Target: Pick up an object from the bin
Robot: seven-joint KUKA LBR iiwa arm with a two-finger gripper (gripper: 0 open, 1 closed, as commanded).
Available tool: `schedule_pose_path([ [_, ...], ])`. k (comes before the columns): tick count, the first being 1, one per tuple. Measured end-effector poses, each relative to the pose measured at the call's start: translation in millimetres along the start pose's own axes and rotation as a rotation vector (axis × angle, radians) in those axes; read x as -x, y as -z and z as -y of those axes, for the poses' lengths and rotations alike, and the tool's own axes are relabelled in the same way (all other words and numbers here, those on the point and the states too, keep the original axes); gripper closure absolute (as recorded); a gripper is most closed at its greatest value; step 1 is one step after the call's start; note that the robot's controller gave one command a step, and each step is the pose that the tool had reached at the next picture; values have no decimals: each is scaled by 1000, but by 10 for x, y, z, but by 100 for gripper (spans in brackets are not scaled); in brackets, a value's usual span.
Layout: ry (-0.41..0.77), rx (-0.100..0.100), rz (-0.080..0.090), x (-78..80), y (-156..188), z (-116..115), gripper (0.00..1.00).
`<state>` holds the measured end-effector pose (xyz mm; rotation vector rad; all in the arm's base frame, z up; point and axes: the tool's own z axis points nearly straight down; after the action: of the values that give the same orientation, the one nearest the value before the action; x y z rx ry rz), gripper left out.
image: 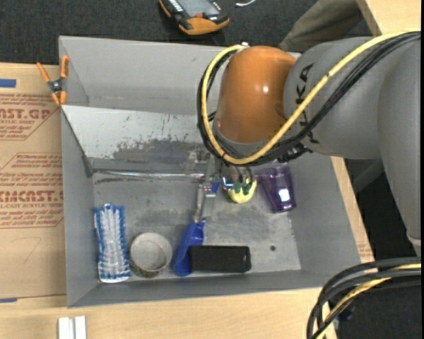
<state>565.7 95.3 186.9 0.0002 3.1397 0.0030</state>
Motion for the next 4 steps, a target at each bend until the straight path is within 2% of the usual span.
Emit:
schedule_pose_path([
  [1,0,0,0,0,0,0,0],
  [2,3,0,-1,235,-486,74,0],
  [3,183,1,5,88,-928,134,100],
  [4,183,1,5,89,-928,134,100],
])
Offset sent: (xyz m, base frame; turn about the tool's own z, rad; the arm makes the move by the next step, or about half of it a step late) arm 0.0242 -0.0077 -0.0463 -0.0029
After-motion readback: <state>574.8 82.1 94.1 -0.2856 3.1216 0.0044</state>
